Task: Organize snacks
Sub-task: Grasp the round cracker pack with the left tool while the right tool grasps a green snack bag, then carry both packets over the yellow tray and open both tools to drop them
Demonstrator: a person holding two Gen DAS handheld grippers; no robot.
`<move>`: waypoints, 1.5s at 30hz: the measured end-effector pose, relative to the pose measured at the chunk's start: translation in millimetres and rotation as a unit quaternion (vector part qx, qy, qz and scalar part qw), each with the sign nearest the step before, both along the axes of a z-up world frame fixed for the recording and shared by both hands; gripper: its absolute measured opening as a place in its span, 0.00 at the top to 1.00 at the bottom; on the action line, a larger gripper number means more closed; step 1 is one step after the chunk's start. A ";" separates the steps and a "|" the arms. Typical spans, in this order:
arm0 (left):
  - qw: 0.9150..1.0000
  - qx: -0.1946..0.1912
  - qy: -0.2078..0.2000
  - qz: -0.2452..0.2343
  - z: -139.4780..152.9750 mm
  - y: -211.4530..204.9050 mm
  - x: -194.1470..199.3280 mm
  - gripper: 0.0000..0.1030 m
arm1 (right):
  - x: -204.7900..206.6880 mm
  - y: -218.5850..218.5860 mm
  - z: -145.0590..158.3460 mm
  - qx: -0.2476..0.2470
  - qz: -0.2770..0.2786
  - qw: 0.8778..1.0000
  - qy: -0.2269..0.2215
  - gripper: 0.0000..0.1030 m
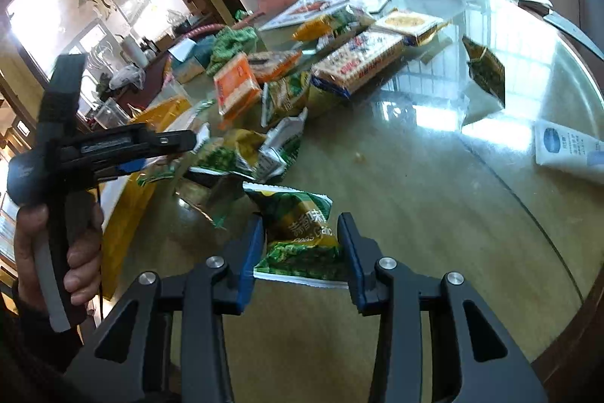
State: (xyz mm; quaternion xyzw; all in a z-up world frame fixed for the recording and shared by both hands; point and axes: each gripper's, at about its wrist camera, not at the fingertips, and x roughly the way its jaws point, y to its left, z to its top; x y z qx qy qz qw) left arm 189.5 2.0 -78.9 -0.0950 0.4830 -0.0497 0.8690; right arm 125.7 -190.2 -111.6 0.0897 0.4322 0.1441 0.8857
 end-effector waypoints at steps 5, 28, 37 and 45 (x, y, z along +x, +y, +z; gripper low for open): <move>0.998 -0.039 -0.055 0.014 42.4 32.6 -58.4 0.27 | -13.9 19.7 26.1 0.021 0.026 0.999 -0.028 0.60; 0.977 0.021 -0.029 0.212 -1.7 192.5 -135.4 0.27 | -20.2 289.3 -13.2 -0.035 0.284 0.958 0.015 0.60; 0.976 -0.013 -0.027 0.214 -8.9 204.8 -141.7 0.23 | -30.5 292.1 -17.8 -0.059 0.284 0.957 0.005 0.34; 0.977 -0.061 -0.014 0.205 -14.9 204.6 -141.3 0.19 | -39.7 270.6 3.8 -0.024 0.279 0.960 -0.024 0.23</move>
